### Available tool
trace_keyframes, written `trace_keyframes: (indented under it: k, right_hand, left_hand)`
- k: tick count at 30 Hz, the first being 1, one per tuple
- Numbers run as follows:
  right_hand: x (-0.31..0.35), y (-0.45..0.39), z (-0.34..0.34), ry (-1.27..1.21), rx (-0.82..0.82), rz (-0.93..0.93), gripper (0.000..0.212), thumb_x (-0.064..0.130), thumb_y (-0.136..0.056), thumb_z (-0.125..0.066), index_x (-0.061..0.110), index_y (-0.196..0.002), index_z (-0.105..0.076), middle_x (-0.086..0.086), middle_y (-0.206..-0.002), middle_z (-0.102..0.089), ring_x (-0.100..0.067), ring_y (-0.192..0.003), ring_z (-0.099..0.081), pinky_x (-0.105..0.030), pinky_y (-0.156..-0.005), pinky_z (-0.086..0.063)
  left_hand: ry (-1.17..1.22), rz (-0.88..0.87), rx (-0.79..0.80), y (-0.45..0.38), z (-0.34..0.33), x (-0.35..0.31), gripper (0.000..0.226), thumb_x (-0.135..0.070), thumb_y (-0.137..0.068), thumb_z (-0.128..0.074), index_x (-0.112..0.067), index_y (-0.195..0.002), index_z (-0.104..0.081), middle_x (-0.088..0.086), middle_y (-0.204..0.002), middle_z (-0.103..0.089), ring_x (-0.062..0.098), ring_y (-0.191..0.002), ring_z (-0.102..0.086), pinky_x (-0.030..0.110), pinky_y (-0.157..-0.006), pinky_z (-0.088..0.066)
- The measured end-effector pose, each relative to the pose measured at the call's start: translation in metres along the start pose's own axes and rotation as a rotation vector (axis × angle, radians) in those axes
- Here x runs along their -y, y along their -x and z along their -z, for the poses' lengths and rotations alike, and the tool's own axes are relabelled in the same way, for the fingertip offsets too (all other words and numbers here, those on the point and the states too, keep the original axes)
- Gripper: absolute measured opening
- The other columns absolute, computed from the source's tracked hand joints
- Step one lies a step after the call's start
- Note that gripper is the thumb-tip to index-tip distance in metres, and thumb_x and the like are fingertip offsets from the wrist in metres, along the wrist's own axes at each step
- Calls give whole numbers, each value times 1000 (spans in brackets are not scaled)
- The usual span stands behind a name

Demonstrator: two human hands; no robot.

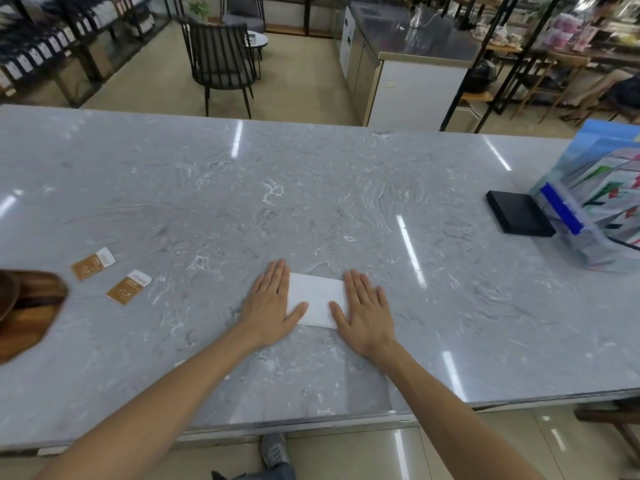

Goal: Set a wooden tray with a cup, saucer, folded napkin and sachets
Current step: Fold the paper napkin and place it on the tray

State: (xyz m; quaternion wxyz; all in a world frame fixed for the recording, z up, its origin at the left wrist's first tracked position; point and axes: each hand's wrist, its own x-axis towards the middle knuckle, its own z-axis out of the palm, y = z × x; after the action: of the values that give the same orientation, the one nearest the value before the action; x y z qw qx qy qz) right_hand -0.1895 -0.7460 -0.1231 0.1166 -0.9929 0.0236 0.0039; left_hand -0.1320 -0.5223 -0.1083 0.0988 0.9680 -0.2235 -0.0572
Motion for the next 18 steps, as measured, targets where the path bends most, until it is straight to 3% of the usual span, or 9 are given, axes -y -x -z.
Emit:
trace_keyframes:
  k: [6,9,11,14,16,18]
  right_hand:
    - [1,-2,10,-95,39,30,68,51,-107,-20,18,-164,-3,-3,-173,-2,-20,-159,0,-40,-129,-1]
    - [2,5,18,-135,-76,-72,67,41,-106,-43,2,-158,-26,-21,-163,-30,-37,-150,-26,-45,-126,-20]
    - [3,14,21,-117,-159,-135,61,36,-101,-52,1,-150,-39,-23,-148,-46,-40,-135,-42,-47,-116,-35]
    - [8,24,22,-204,-179,-196,51,33,-98,-56,8,-142,-49,-16,-136,-52,-34,-118,-54,-41,-94,-49]
    - [13,26,21,-320,-130,-248,49,37,-99,-55,12,-141,-49,-11,-136,-50,-28,-107,-61,-33,-78,-49]
    - [16,24,21,-370,-93,-254,47,35,-100,-56,12,-141,-48,-10,-137,-48,-27,-101,-65,-29,-74,-45]
  left_hand:
    - [35,121,44,27,1,-2,92,-64,-98,-26,-1,-158,6,15,-169,10,26,-156,11,40,-127,1]
    - [12,254,36,50,2,-10,93,-65,-98,-21,1,-157,6,16,-169,5,30,-156,6,48,-126,-2]
    - [-54,311,40,68,3,-17,94,-66,-97,-19,3,-157,0,18,-168,-5,34,-155,-1,51,-125,-2]
    - [-172,336,17,88,13,-26,91,-65,-95,-23,7,-150,-31,21,-156,-35,36,-151,-15,52,-124,-5]
    - [-204,303,-45,96,23,-29,79,-62,-94,-32,4,-125,-63,18,-132,-56,35,-138,-33,52,-120,-18]
    - [-197,240,-116,101,29,-29,65,-56,-93,-42,-1,-96,-76,16,-111,-64,34,-124,-44,50,-112,-31]
